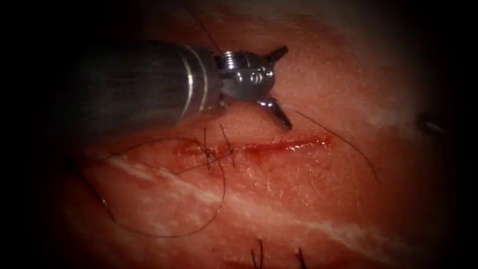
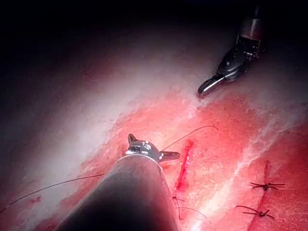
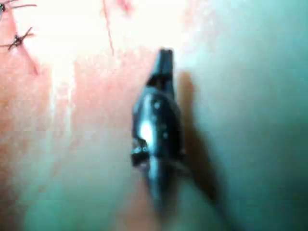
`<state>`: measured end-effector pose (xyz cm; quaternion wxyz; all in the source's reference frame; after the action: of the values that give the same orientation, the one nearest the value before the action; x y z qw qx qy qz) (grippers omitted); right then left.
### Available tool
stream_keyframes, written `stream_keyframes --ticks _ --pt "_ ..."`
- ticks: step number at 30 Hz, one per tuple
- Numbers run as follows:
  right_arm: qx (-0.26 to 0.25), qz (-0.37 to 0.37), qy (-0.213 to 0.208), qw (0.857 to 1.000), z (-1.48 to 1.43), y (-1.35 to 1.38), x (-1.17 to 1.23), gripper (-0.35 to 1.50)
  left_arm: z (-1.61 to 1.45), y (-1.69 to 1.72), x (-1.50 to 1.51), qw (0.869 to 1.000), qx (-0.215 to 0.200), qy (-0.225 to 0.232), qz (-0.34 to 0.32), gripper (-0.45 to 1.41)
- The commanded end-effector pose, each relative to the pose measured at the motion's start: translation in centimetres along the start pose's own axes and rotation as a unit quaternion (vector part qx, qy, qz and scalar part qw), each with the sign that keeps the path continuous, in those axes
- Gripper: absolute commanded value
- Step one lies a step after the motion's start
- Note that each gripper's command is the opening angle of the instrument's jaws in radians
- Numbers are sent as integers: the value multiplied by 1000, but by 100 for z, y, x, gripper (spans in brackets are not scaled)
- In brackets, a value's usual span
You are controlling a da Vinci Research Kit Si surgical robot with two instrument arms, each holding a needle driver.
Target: Wound Closure
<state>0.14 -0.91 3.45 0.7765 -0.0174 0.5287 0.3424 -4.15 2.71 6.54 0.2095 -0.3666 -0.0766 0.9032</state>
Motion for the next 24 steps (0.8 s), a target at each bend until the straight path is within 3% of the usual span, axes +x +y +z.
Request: stream_keyframes --ticks 1,5,9,14,18,24 --pt "5 2 0 1000 5 -15 -9 31 9 2 -2 1000 0 0 0 119" --pt "19 4 3 1000 30 -38 -4 39 -61 -6 -12 1000 -18 1 -20 123" --pt "33 5 6 999 43 -53 0 42 -123 7 -38 999 -41 5 -16 123" --pt "53 4 9 999 57 -70 3 41 -167 28 -68 998 -53 6 -19 123" --pt "101 0 18 995 87 -110 18 44 -166 21 -70 1000 -18 -7 -21 123" --pt "143 -18 27 989 118 -158 38 49 -157 31 -79 1000 -11 -10 -18 121"
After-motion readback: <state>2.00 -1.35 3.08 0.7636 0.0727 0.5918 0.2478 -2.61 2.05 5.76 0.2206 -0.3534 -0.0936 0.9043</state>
